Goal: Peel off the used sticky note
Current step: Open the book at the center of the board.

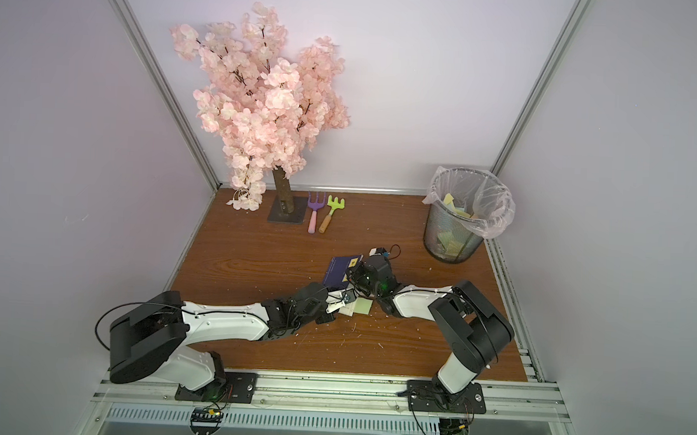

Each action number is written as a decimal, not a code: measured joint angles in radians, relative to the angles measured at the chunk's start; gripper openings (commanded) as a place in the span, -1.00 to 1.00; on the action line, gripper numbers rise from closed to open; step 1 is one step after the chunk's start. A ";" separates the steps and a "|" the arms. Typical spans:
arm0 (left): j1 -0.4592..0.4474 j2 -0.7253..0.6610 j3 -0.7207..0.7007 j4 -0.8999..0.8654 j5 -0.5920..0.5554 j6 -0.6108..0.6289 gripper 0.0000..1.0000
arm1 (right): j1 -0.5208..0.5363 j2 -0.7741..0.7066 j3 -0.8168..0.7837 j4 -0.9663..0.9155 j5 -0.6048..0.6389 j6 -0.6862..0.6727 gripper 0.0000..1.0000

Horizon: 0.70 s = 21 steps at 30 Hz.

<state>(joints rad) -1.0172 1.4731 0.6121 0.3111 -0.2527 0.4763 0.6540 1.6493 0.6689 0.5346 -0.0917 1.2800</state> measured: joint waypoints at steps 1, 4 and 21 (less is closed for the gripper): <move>0.000 -0.004 0.000 -0.003 0.001 -0.003 -0.71 | 0.000 -0.001 0.000 -0.012 0.003 -0.006 -0.41; 0.000 -0.011 0.001 -0.010 0.000 -0.008 -0.92 | 0.000 -0.012 0.002 -0.058 0.019 -0.034 -0.30; 0.116 -0.067 0.043 -0.124 0.153 -0.084 -0.96 | -0.097 -0.272 0.016 -0.270 0.046 -0.230 0.16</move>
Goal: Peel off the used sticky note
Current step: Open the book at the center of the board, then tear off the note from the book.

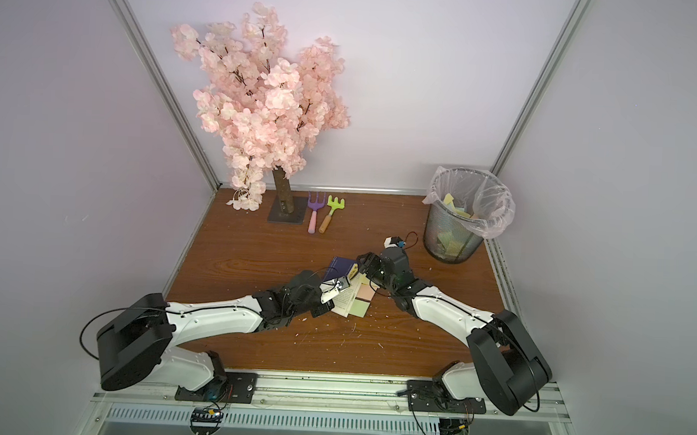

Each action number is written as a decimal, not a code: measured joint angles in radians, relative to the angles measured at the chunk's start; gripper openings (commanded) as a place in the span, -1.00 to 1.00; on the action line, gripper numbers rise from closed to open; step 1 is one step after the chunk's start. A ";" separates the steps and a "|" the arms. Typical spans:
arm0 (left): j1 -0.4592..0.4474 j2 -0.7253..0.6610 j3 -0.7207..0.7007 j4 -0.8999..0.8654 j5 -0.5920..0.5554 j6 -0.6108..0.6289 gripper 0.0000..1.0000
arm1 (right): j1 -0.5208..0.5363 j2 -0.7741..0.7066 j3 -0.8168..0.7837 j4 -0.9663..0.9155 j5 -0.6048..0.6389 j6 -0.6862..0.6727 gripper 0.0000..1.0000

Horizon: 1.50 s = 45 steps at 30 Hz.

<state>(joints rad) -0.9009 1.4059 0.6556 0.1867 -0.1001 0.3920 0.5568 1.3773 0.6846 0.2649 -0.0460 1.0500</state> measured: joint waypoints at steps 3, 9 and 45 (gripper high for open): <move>0.025 -0.019 0.003 -0.028 0.048 -0.012 -0.96 | -0.020 -0.020 -0.014 -0.002 -0.010 -0.023 0.15; 0.111 -0.035 0.016 -0.109 0.207 -0.055 -0.96 | -0.042 -0.039 -0.093 -0.004 -0.029 -0.068 0.14; 0.566 -0.032 -0.035 -0.091 0.800 -0.177 -0.97 | -0.075 0.364 -0.102 0.415 -0.238 -0.033 -0.25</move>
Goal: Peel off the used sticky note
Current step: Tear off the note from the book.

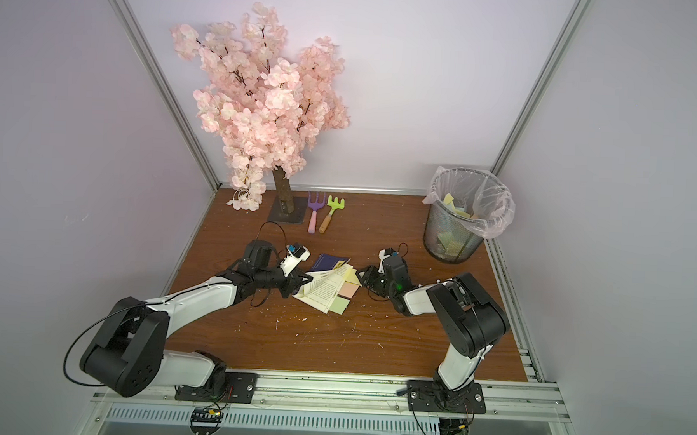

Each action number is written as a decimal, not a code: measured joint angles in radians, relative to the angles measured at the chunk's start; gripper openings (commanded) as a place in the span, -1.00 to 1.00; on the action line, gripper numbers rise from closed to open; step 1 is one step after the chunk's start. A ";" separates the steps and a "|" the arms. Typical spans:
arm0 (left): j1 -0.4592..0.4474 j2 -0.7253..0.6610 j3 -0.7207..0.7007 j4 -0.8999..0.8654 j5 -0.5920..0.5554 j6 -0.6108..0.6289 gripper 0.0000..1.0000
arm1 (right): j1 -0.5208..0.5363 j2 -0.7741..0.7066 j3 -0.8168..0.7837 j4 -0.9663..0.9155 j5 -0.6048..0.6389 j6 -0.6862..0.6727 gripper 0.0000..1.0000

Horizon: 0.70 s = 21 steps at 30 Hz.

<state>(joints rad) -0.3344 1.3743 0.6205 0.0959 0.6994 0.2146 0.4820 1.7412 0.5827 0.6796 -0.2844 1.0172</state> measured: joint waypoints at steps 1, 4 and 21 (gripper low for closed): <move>0.005 0.000 0.000 0.002 0.006 -0.005 -0.97 | 0.000 0.007 -0.001 0.013 -0.005 0.006 -0.28; 0.011 0.000 -0.002 0.008 0.018 -0.013 -0.97 | -0.001 0.027 -0.004 0.047 -0.025 0.024 -0.46; 0.014 0.002 -0.002 0.018 0.011 -0.020 -0.97 | -0.033 -0.076 -0.023 -0.039 -0.024 -0.009 -1.00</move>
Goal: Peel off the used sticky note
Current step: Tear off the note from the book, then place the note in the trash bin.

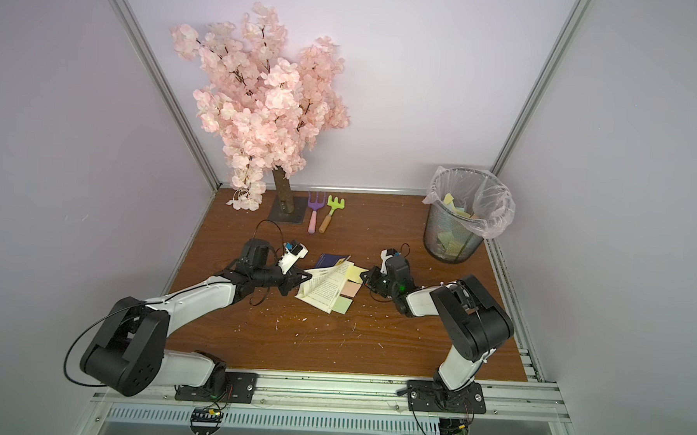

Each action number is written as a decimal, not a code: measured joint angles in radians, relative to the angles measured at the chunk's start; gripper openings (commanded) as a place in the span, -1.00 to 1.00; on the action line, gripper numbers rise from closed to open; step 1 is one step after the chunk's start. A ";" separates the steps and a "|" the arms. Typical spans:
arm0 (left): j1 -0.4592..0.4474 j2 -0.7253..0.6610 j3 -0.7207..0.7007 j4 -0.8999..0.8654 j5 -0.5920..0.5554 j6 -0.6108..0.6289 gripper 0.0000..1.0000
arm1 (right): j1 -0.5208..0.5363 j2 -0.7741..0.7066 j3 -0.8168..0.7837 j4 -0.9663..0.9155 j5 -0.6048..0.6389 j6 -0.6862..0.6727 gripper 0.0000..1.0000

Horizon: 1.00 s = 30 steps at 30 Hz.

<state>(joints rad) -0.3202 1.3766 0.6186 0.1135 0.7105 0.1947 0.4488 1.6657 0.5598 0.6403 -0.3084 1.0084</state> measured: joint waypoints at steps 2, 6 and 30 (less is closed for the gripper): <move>0.000 0.000 0.000 0.002 0.000 0.000 -0.97 | -0.012 -0.033 0.000 -0.034 0.003 -0.020 -1.00; 0.000 0.003 0.000 -0.003 -0.008 0.000 -0.97 | -0.043 -0.079 0.002 -0.114 0.019 -0.060 -1.00; 0.001 0.014 0.002 -0.031 0.004 0.027 -0.98 | -0.253 -0.537 0.709 -0.871 0.360 -0.366 -1.00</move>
<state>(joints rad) -0.3195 1.3911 0.6209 0.0826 0.7147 0.2222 0.1963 1.1282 1.2690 -0.2302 0.0513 0.6422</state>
